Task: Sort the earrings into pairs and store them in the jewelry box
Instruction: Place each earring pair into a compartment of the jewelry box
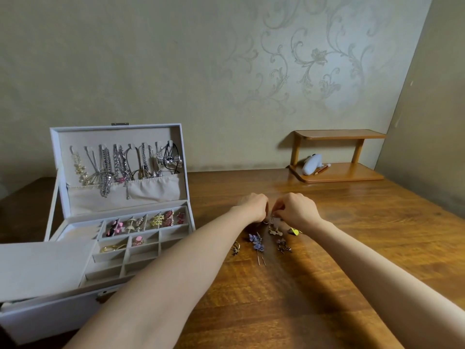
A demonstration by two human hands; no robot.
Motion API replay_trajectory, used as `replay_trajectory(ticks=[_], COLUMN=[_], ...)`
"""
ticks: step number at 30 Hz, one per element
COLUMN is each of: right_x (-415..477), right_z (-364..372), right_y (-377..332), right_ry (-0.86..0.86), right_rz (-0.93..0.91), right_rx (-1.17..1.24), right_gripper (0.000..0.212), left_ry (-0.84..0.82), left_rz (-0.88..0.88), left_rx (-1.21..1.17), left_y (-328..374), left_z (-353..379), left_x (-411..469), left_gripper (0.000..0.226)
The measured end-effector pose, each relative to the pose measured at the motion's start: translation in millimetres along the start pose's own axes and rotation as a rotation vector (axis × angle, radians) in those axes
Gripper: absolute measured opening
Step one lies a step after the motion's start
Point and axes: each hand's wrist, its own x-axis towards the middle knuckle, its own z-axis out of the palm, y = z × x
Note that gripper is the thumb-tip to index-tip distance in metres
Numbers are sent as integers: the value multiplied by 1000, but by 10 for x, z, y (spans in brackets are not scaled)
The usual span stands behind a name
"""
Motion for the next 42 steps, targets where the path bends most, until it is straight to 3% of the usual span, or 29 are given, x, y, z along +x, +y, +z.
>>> replay_trajectory(ticks=[4, 10, 16, 21, 29, 34, 42], right_x=[-11, -31, -146, -309, -431, -475, -446], right_z=[-37, -156, -284, -369, -309, -249, -229], right_y=[-32, -101, -384, -795, -1421, -1636, -1685], right_ry=[7, 20, 58, 64, 21, -7, -91], right_rz=[-12, -46, -140, -223, -329, -352, -345], right_rx=[2, 68, 130, 212, 295, 268, 141], right_gripper=[12, 11, 11, 12, 13, 16, 16], left_ry=[-4, 26, 44, -43, -174, -208, -232], left_rz=[5, 27, 64, 43, -20, -39, -5], left_rx=[-6, -26, -64, -85, 12, 24, 25], left_y=[-9, -111, -323, -587, -1012, -1163, -1253], left_z=[-24, -268, -726, -994, -1164, -1118, -1077], left_x=[2, -111, -512, -914, -1271, -1341, -1388], left_gripper=[11, 19, 12, 17, 8, 22, 25])
